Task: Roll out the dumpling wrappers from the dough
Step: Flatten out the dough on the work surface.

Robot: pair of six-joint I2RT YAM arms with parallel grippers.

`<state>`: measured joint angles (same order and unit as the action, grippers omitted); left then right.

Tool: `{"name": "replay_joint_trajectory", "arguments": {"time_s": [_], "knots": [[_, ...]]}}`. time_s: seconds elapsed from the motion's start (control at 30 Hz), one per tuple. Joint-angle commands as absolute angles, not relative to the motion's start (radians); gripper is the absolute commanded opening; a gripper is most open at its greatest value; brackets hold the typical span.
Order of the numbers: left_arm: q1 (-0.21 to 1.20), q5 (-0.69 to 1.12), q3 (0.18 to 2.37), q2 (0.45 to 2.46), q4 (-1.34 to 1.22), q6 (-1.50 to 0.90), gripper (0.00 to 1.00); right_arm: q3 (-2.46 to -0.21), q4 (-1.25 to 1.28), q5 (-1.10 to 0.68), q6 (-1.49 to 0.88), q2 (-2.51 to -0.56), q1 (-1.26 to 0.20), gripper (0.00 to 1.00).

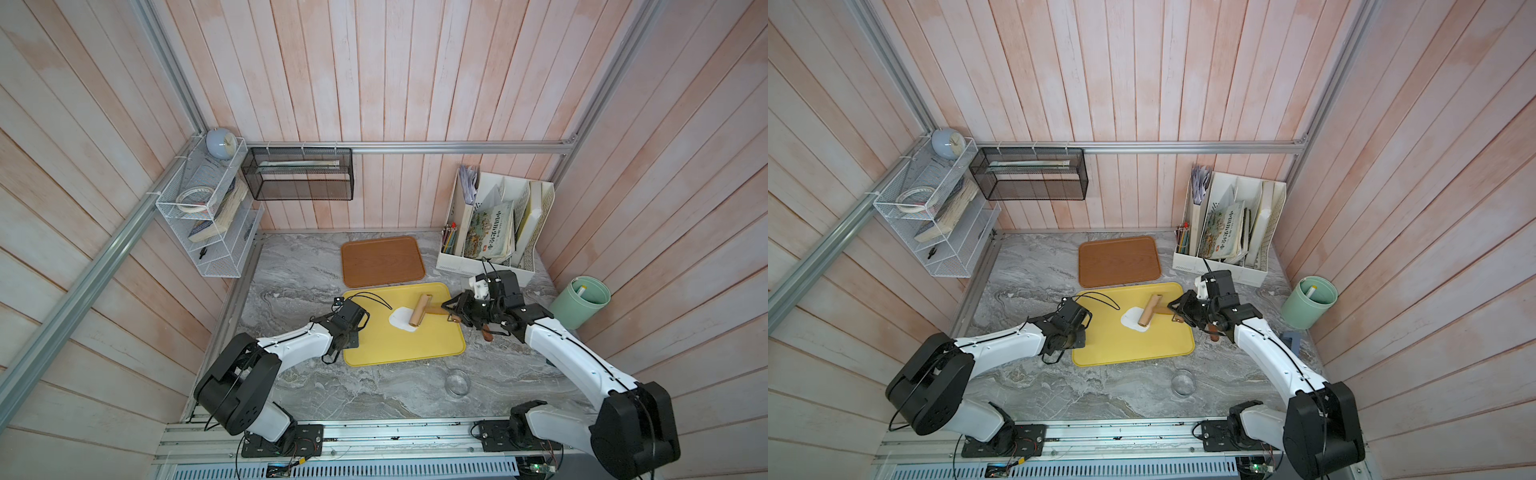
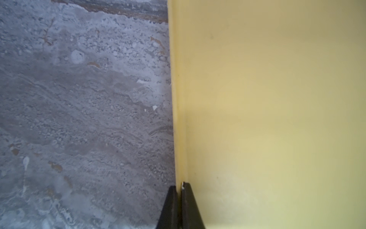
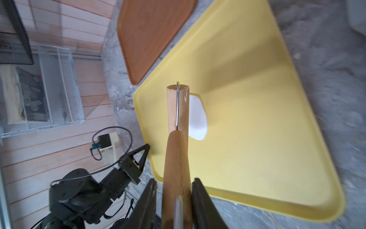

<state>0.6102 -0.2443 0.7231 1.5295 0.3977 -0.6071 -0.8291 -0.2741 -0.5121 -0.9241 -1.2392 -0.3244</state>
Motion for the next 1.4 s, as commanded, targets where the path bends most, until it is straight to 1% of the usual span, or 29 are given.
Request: {"name": "replay_joint_trajectory", "arguments": {"time_s": [0.0, 0.17, 0.23, 0.3, 0.37, 0.47, 0.57, 0.73, 0.97, 1.1, 1.2, 1.27, 1.37], "knots": [[0.629, -0.169, 0.671, 1.601, 0.528, -0.587, 0.0, -0.847, -0.134, -0.535, -0.948, -1.325, -0.35, 0.0], [0.629, -0.17, 0.671, 1.603, 0.53, -0.586, 0.0, -0.806, 0.004, -0.54, -0.996, -1.428, -0.368, 0.0], [0.63, -0.169, 0.675, 1.603, 0.529, -0.586, 0.0, -0.801, -0.036, -0.504, -0.967, -1.462, -0.373, 0.0], [0.63, -0.171, 0.672, 1.602, 0.527, -0.587, 0.0, -0.785, -0.156, -0.383, -0.916, -1.478, -0.369, 0.0], [0.63, -0.171, 0.672, 1.6, 0.527, -0.589, 0.0, -0.733, -0.215, -0.292, -0.887, -1.483, -0.344, 0.0], [0.63, -0.173, 0.67, 1.598, 0.526, -0.591, 0.0, -0.621, -0.232, -0.245, -0.851, -1.52, -0.269, 0.0], [0.63, -0.171, 0.67, 1.598, 0.526, -0.59, 0.0, -0.579, -0.289, -0.228, -0.78, -1.58, -0.217, 0.0], [0.63, -0.17, 0.67, 1.598, 0.526, -0.591, 0.0, -0.601, -0.393, -0.157, -0.789, -1.539, -0.196, 0.0], [0.63, -0.17, 0.67, 1.598, 0.527, -0.589, 0.0, -0.609, -0.461, -0.115, -0.782, -1.456, -0.151, 0.0], [0.63, -0.171, 0.67, 1.598, 0.527, -0.589, 0.0, -0.635, -0.469, -0.161, -0.782, -1.452, -0.121, 0.0], [0.63, -0.171, 0.671, 1.6, 0.528, -0.589, 0.0, -0.709, -0.411, -0.302, -0.804, -1.377, -0.136, 0.0], [0.63, -0.17, 0.671, 1.6, 0.528, -0.589, 0.0, -0.783, -0.347, -0.376, -0.849, -1.314, -0.198, 0.0], [0.63, -0.171, 0.67, 1.6, 0.528, -0.589, 0.0, -0.932, -0.308, -0.389, -0.877, -1.307, -0.323, 0.0]]}}
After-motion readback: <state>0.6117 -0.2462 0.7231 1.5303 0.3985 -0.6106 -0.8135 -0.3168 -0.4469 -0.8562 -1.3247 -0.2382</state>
